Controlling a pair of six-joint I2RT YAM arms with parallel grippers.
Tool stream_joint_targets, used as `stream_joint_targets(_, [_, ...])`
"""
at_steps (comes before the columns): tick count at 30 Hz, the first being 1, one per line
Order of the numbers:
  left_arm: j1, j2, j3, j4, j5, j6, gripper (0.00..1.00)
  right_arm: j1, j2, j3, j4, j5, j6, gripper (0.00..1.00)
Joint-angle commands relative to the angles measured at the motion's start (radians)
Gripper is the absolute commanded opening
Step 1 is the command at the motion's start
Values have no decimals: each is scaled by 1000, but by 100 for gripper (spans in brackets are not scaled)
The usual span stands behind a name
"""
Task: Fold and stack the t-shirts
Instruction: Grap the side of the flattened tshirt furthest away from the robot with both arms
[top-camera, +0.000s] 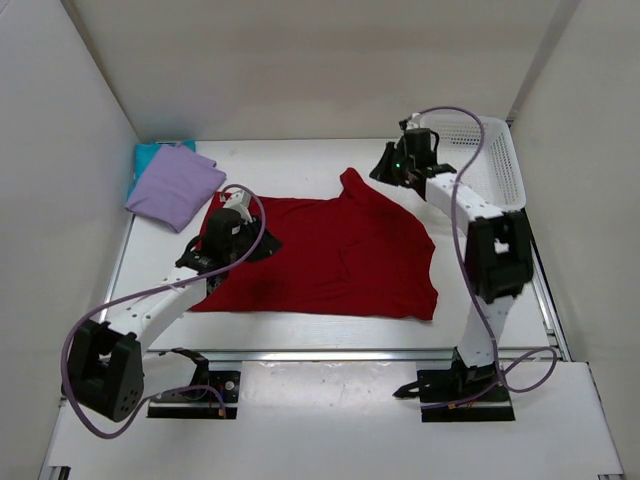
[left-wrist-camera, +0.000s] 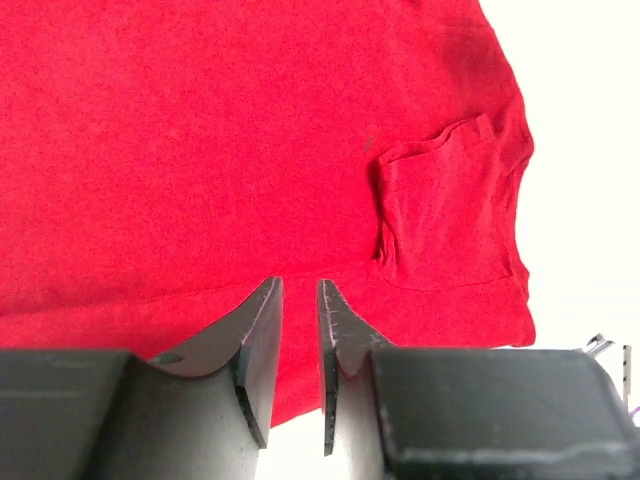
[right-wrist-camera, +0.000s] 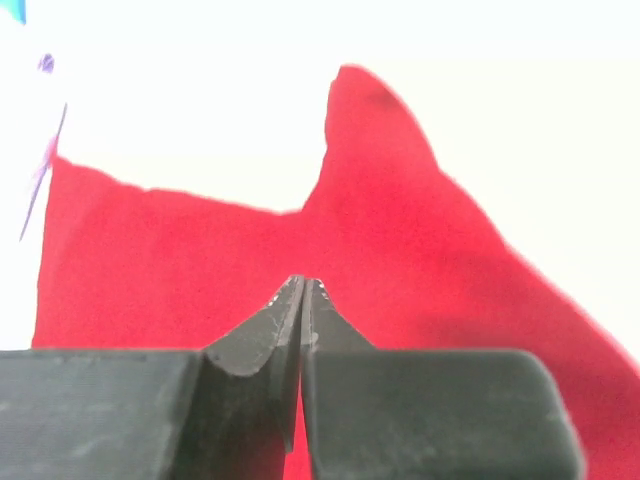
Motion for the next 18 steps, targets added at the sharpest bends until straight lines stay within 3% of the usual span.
stream_joint_targets(1, [-13, 52, 6, 25, 26, -12, 31, -33, 200, 245, -85, 66, -74, 0])
stream_joint_targets(6, [24, 55, -56, 48, 29, -8, 31, -44, 483, 543, -250, 87, -124, 20])
stream_joint_targets(9, [15, 63, -50, 26, 5, 14, 31, -24, 568, 672, -335, 104, -152, 27])
stream_joint_targets(12, [22, 63, -59, 42, 3, 5, 32, 14, 533, 611, -326, 156, -157, 32])
stream_joint_targets(15, [13, 87, -48, 36, -9, 11, 31, 60, 420, 401, -201, 161, -155, 42])
stream_joint_targets(18, [15, 90, -57, 37, -6, 8, 31, 106, 335, 303, -145, 176, -161, 45])
